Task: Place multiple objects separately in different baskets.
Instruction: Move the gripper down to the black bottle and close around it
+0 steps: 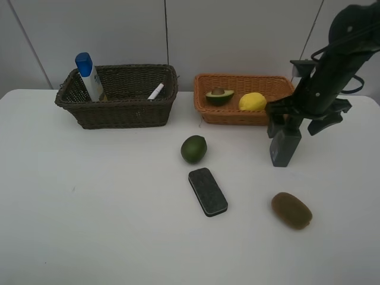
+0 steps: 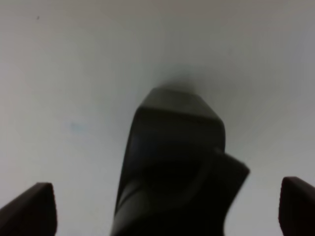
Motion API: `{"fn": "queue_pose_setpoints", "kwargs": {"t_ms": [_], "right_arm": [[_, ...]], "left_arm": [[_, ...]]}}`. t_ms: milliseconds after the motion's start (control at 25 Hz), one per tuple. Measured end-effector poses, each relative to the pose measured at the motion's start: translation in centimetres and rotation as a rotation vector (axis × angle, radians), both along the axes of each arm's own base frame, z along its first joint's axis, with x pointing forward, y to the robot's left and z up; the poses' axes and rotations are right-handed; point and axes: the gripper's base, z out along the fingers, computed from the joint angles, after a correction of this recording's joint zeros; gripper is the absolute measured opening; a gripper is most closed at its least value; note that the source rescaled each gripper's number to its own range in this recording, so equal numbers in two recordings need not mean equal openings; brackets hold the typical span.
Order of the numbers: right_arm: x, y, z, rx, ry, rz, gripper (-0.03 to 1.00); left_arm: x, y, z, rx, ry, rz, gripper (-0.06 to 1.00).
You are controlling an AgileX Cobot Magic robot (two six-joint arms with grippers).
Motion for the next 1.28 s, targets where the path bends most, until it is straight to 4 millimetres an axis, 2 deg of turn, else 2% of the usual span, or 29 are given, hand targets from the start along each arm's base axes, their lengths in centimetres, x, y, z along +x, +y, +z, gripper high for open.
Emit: {"fn": "queue_pose_setpoints", "kwargs": {"t_ms": [160,400,480,520,600,640,680,840,1000,1120,1280], "right_arm": [[0.6,0.1,-2.1,-0.016,0.03,0.009,1.0],[1.1,0.2,-2.4,-0.014,0.013,0.011,0.97],[1.2,0.1,-2.4,-0.02,0.013,0.015,0.8],[1.2,0.1,-2.4,-0.025,0.015,0.018,0.64],[1.1,0.0,-2.4,-0.037,0.02,0.024,0.18],[1.1,0.0,-2.4,-0.039,0.025,0.026,0.0],[1.1,0.0,-2.4,-0.046,0.029,0.029,0.03],[1.0,-0.2,-2.4,-0.062,0.035,0.038,0.03],[0.5,-0.5,-1.5,-0.088,0.043,0.048,0.03],[-0.6,-0.9,0.9,-0.092,0.021,0.043,0.02],[-2.0,-0.6,6.6,0.003,-0.159,0.026,0.02]], "left_arm": [[0.0,0.0,0.0,0.0,0.0,0.0,1.0],[0.0,0.0,0.0,0.0,0.0,0.0,1.0],[0.0,0.0,0.0,0.0,0.0,0.0,1.0],[0.0,0.0,0.0,0.0,0.0,0.0,1.0],[0.0,0.0,0.0,0.0,0.0,0.0,1.0],[0.0,0.0,0.0,0.0,0.0,0.0,1.0],[0.0,0.0,0.0,0.0,0.0,0.0,1.0],[0.0,0.0,0.0,0.0,0.0,0.0,1.0],[0.0,0.0,0.0,0.0,0.0,0.0,1.0],[0.0,0.0,0.0,0.0,0.0,0.0,1.0],[0.0,0.0,0.0,0.0,0.0,0.0,1.0]]}}
